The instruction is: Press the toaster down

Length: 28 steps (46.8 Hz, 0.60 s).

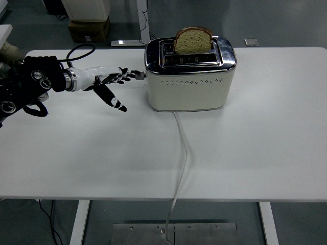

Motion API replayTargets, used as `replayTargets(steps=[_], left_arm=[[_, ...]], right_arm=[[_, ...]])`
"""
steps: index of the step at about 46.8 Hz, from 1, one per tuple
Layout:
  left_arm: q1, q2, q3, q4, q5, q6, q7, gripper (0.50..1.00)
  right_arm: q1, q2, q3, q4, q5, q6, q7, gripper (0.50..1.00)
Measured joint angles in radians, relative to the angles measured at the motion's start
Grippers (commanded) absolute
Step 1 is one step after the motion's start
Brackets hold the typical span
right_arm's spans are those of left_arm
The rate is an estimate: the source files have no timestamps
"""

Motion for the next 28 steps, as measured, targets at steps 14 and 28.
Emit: replayTargets(steps=[14,28], left_arm=[[0.020,-0.006,0.001,0.001,0.000,0.002,0.000,1.000],[0.043,-0.009,0.001,0.003,0.002,0.016,-0.001,1.000]], right_arm=[[0.000,0.000,0.000,0.000,0.000,0.000,0.000,0.998],[0.000,0.000,0.001,0.000,0.000,0.000,0.000,1.000]])
